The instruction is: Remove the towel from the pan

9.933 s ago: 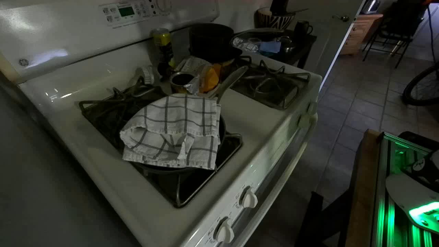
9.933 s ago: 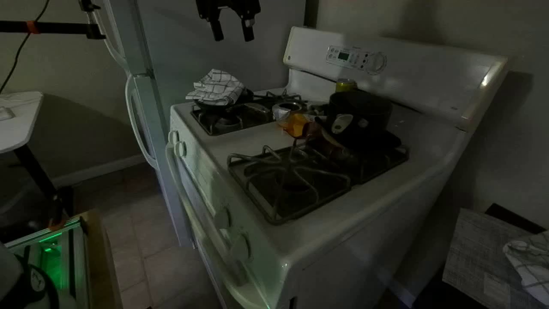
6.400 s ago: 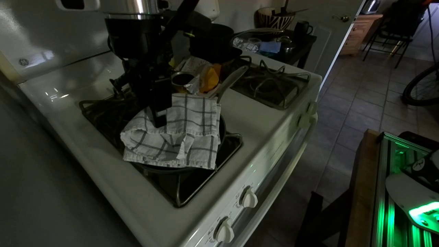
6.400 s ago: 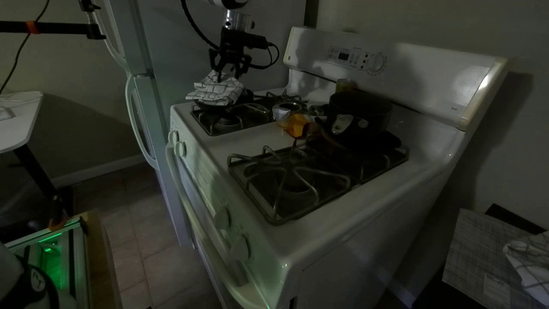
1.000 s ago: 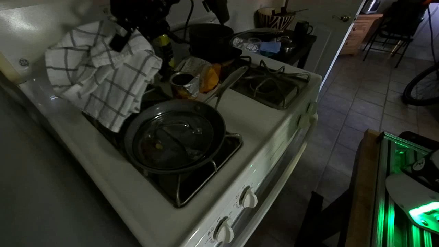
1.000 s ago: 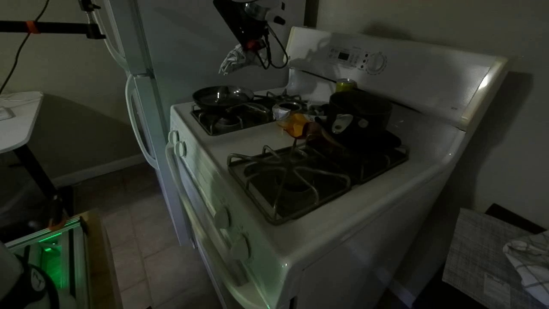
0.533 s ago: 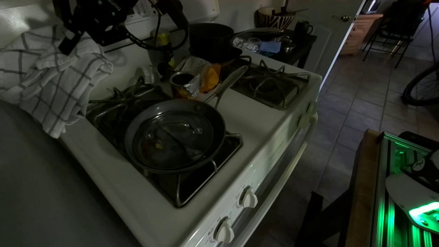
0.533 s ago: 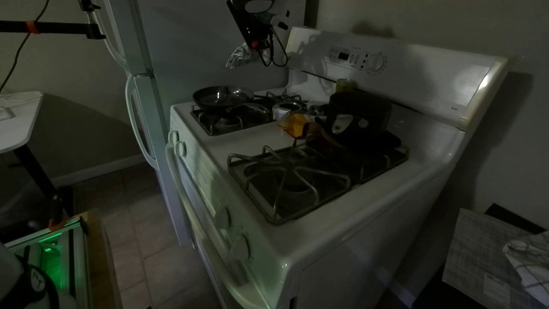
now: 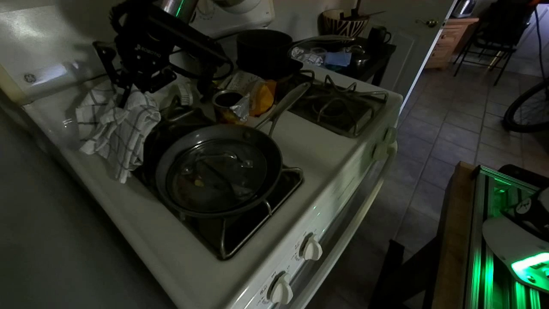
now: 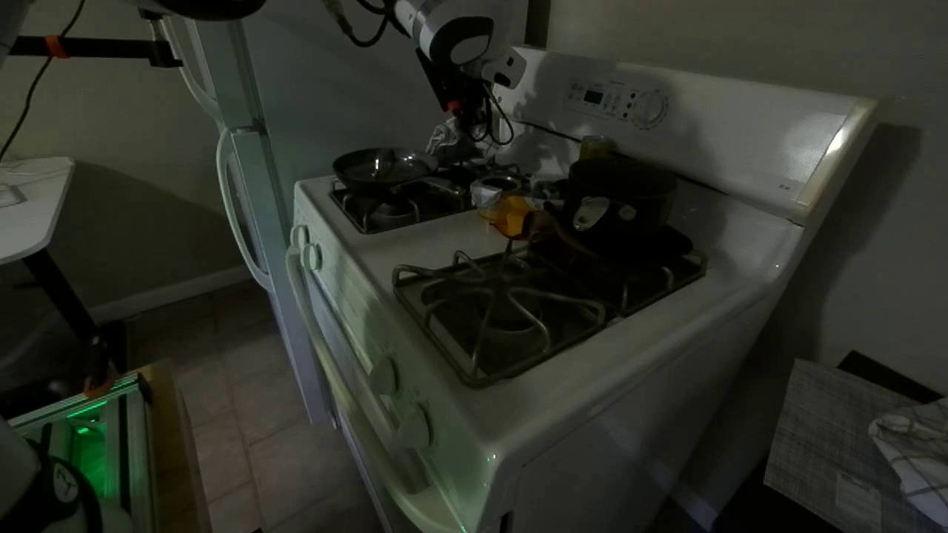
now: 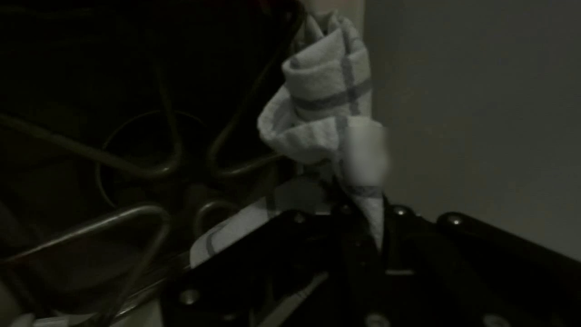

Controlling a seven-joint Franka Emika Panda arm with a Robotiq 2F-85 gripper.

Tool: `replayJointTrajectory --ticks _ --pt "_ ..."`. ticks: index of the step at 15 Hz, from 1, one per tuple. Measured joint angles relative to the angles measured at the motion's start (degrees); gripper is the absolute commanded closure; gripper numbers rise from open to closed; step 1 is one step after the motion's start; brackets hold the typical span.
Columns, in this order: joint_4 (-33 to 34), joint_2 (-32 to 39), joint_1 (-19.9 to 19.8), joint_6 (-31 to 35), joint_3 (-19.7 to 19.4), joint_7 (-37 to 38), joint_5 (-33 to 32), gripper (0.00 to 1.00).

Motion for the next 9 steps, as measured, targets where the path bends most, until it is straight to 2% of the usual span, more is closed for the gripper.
replayJointTrajectory --ticks 4,9 --pt "2.53 3.17 0.58 0.17 -1.75 5.99 -6.96 0.98" --pt "5.17 4.64 1.57 0.16 -4.68 8.01 -15.89 0.98"
